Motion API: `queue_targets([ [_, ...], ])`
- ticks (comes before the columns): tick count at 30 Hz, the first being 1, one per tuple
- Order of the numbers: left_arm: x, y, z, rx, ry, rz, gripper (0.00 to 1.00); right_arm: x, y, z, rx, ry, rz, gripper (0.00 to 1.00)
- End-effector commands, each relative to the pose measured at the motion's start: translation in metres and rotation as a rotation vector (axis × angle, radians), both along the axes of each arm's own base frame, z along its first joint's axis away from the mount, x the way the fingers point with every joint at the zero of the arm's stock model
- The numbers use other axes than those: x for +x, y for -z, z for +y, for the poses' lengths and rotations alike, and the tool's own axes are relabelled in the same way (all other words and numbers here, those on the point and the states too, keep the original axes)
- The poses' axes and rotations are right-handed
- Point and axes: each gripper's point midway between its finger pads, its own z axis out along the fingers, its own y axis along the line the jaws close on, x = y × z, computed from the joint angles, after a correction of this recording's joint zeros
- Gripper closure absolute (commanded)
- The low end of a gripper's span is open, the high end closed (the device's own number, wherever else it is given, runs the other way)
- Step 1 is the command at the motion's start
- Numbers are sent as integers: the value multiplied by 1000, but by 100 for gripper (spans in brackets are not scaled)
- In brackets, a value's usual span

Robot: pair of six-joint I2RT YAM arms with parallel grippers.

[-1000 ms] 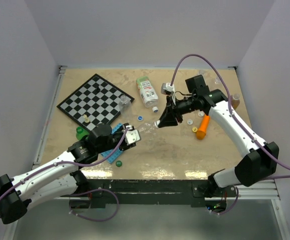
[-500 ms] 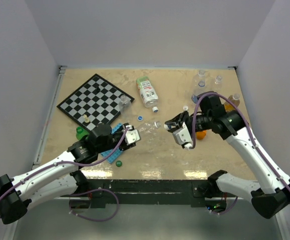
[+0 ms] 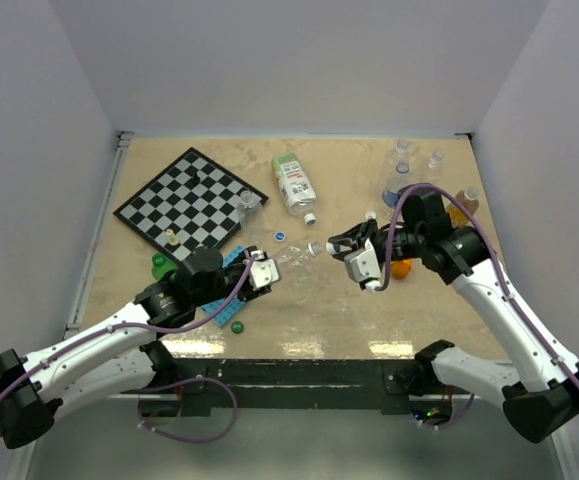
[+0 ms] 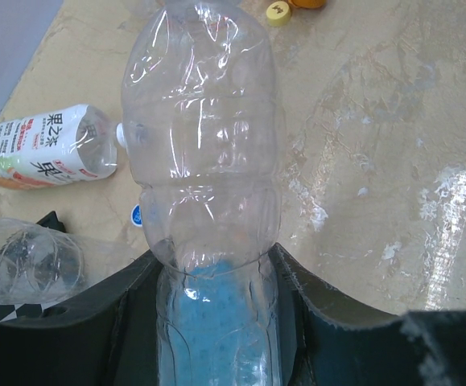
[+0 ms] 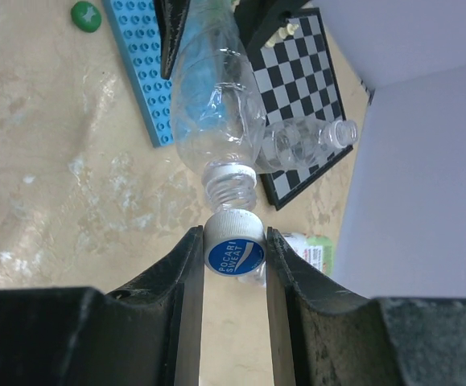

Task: Unscrew the bottle caps
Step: Place the bottle cap at the center of the board.

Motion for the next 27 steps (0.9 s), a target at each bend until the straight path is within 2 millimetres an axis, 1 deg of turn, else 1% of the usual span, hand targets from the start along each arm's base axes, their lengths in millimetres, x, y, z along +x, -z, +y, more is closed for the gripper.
queue_targets([
  [1, 3, -19, -1, -55, -13, -36, 99, 6, -7, -2, 95, 138, 122, 100],
  [4, 3, -21, 0, -59, -18, -41, 99, 12, 8, -8, 82, 219, 178, 100],
  [10, 5, -28, 3, -76, -39, -57, 99, 17, 33, -18, 56, 293, 194, 99],
  [12, 6, -34, 5, -95, -52, -68, 99, 19, 38, -21, 51, 318, 193, 96],
  [15, 8, -44, 9, -124, -84, -87, 99, 23, 53, -25, 26, 352, 208, 94],
  [17, 10, -50, 15, -143, -108, -97, 99, 26, 61, -25, 17, 367, 237, 93],
  [18, 12, -62, 15, -183, -119, -121, 99, 28, 65, -24, 16, 378, 255, 92],
  [19, 14, -67, 17, -198, -133, -130, 99, 30, 70, -22, 12, 384, 279, 90],
  [21, 16, -74, 23, -222, -163, -147, 100, 36, 81, -21, -6, 406, 320, 88],
  [27, 20, -88, 35, -260, -219, -186, 99, 55, 104, -11, -23, 488, 474, 86],
])
